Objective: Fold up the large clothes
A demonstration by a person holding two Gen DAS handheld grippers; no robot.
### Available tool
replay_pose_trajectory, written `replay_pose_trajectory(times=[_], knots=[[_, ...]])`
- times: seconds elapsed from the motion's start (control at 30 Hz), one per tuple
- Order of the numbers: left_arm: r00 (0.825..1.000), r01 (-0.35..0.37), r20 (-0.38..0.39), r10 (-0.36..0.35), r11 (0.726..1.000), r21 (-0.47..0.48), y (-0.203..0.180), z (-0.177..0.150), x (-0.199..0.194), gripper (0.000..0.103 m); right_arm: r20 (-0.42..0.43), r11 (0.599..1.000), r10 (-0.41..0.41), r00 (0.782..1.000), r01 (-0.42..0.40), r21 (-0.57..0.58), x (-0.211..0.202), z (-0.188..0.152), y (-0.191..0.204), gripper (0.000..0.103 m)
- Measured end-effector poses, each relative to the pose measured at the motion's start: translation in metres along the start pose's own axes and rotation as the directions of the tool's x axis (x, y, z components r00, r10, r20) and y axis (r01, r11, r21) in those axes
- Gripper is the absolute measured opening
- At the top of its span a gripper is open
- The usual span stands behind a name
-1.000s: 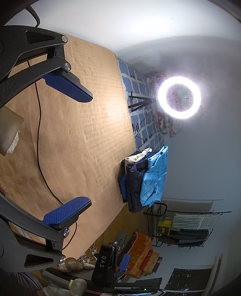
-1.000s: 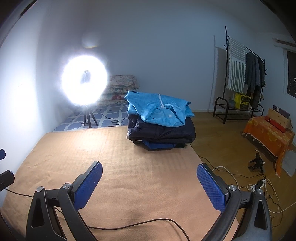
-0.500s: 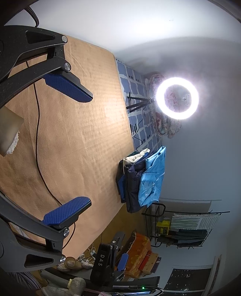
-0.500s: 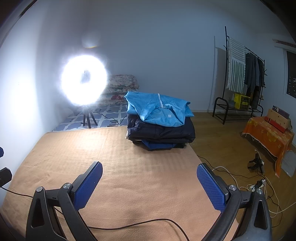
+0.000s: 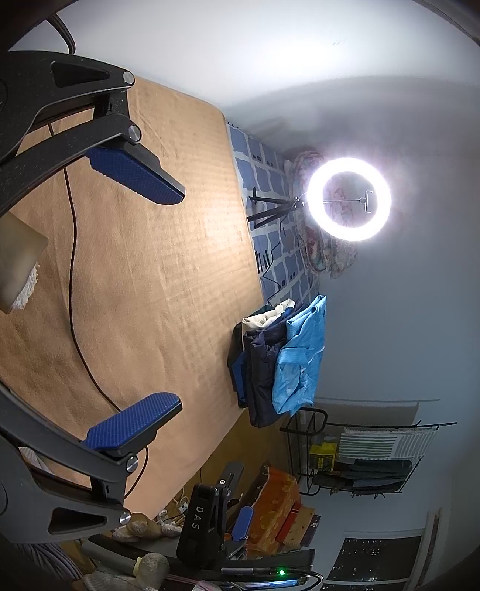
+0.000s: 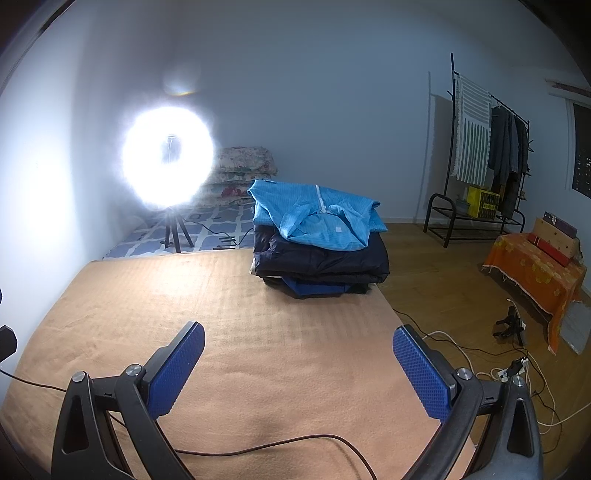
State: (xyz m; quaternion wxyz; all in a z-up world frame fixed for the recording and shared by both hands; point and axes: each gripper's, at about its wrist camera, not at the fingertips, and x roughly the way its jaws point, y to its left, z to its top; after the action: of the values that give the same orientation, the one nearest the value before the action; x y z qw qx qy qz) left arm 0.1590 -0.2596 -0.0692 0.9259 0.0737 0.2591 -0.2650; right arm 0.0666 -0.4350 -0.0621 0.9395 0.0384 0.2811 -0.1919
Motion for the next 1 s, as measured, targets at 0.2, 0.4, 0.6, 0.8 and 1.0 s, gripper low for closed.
replay_pose_trajectory(times=[0.2,0.4,0.6,0.8,1.0], knots=[[1.0,-0.005,0.002,0.005,1.0,0.003,-0.0015,-0.0012,-0.0008,0.103,0.003,1.0,-0.003,1.0,0.003,-0.004,-0.0006,-0.0018,0.0017,0.103],[1.0,-0.007,0.003,0.007,1.0,0.003,-0.0007,-0.0005,-0.0006,0.103,0.003,1.0,-0.008,1.0,0.008,-0.006,-0.0009,-0.0025,0.0029,0.103],[1.0,-0.009,0.006,0.009,1.0,0.007,-0.0014,-0.0012,-0.0008,0.103,0.002,1.0,-0.007,1.0,0.007,-0.008,-0.0007,-0.0021,0.0023,0.103],[1.0,-0.014,0.007,0.014,1.0,0.01,-0.0002,-0.0009,-0.001,0.103,0.001,1.0,-0.009,1.0,0.009,-0.01,-0.002,-0.0021,0.0038,0.103],[1.0,-0.011,0.011,0.011,1.0,0.009,0.0001,-0.002,-0.0008,0.103,-0.002,1.0,-0.009,1.0,0.009,-0.015,-0.0015,-0.0023,0.0041,0.103]])
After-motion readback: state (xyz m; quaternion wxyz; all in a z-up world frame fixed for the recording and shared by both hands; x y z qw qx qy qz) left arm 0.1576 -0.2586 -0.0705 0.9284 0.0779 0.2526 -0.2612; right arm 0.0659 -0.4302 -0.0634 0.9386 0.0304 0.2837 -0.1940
